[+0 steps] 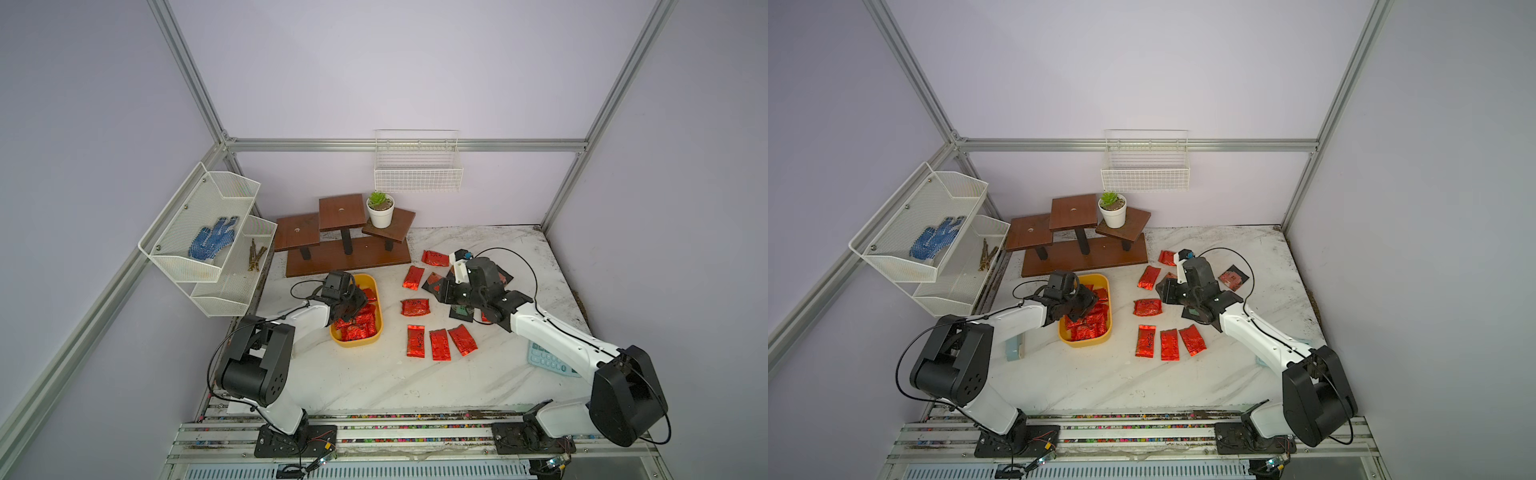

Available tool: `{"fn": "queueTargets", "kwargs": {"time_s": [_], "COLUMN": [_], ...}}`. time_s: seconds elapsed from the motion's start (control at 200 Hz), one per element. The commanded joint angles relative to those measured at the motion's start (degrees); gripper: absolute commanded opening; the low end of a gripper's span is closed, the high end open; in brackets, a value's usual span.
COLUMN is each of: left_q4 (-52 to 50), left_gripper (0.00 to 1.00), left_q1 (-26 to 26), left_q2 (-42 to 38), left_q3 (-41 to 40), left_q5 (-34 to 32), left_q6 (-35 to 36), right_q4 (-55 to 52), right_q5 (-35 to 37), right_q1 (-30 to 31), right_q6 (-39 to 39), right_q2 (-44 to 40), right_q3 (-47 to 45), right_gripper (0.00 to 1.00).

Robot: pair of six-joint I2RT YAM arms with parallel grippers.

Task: Take the tea bags out of the storage box
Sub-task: Pick up the tea bag from the storage box.

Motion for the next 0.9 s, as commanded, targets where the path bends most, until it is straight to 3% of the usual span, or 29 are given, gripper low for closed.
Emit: {"fn": "queueTargets", "kwargs": {"time_s": [0.0,0.27,0.52,0.895], "left_q4": [2.57,3.74,1.25,-8.52], "left_gripper": [0.25,0.00,0.00,0.00], "left_q1": [0.23,0.23,0.25,-0.66], "left_q2": [0.94,0.43,-4.24,-19.39], "left_q3": [1.86,0.75,-0.17,-0.56], "left_q5": [0.93,1.70,1.58,1.94], "left_q6": [0.12,-0.18,0.68,6.17], "right_q4": [1.95,1.97,2.18,0.04], "right_q5": [-0.24,-0.15,-0.26,-0.78], "right_q1": [0.64,0.59,0.59,0.50], "right_q6": [0.47,0.36,0.49,0.02], "right_q2": [0.46,0.83,1.02,0.49], "right_q3": [-0.53,-0.53,-0.36,2.45], "right_gripper": [0.44,0.44,0.44,0.44]}}
